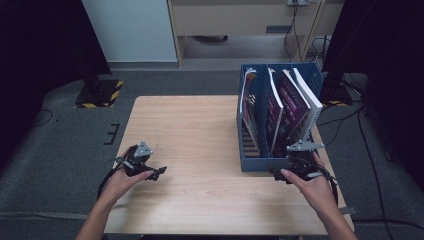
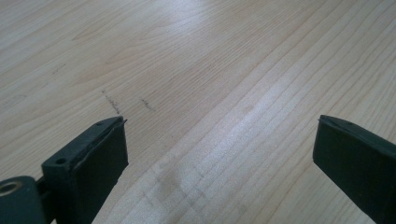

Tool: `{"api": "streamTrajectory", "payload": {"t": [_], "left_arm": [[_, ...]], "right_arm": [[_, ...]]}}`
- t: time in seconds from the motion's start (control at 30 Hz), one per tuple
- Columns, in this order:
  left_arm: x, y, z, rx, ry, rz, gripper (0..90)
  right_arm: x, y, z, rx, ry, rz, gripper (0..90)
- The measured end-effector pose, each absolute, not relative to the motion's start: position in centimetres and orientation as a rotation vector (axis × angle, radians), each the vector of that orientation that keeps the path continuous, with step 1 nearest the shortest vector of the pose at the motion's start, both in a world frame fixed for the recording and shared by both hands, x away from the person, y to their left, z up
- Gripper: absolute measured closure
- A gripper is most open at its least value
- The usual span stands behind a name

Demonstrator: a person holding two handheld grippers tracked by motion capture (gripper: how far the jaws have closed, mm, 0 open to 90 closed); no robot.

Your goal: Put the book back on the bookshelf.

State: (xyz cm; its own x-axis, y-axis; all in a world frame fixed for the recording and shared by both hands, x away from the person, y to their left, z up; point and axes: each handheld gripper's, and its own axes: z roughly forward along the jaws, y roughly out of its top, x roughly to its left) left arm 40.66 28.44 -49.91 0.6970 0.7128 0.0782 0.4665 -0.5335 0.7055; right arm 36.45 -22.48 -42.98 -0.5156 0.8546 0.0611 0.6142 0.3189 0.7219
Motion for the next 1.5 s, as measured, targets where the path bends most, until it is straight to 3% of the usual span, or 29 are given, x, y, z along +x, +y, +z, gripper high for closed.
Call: {"api": "streamTrajectory", "payload": {"t": [0.63, 1.5], "left_arm": [[40.5, 28.3, -50.0, 2.244, 0.884, 0.475, 2.9], [40.5, 28.0, -50.5, 2.28, 0.878, 0.474, 2.8]], "right_arm": [[35.6, -20.6, -44.6, 1.297, 2.309, 1.01, 4.5], [35.2, -16.0, -49.3, 1.285, 2.391, 1.023, 5.0]]}}
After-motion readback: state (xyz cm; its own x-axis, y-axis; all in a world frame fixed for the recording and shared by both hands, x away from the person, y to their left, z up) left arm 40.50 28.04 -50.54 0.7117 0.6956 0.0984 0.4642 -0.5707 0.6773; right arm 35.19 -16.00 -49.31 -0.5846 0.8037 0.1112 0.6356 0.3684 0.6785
